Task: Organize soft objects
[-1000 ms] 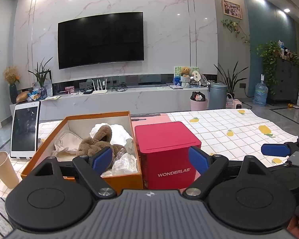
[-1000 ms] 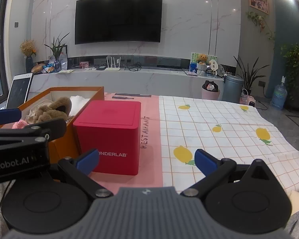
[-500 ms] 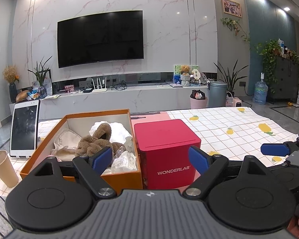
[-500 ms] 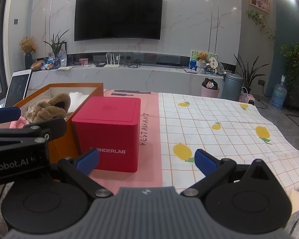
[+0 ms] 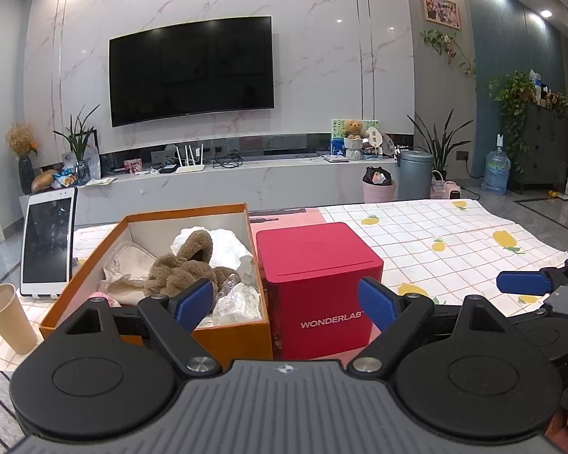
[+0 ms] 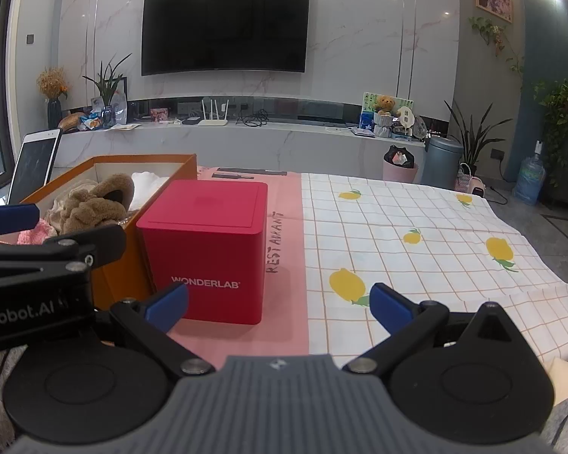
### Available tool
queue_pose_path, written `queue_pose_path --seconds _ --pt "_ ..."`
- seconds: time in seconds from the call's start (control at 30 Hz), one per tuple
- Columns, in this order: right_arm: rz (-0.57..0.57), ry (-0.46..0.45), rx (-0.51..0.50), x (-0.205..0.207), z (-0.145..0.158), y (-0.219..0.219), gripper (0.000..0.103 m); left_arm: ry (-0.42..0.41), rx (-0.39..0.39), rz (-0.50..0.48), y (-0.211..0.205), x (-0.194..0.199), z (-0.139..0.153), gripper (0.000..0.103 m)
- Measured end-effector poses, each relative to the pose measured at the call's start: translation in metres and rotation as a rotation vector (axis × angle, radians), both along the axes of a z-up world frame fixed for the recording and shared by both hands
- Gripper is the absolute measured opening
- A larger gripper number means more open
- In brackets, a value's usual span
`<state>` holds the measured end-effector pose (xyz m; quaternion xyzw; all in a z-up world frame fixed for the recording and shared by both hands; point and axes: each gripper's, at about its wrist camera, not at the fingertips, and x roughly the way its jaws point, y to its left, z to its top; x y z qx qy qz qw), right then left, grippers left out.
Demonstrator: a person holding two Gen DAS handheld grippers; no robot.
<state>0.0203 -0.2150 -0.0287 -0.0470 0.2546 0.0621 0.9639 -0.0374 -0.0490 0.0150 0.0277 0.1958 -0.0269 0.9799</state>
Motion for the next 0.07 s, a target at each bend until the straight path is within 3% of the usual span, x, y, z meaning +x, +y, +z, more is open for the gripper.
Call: queue_pose_path --seconds 0.07 --pt "0.003 0.006 0.004 0.0011 -0.0006 0.0003 0.100 -0.001 0.007 0.001 0.0000 0.0002 0.0001 0.101"
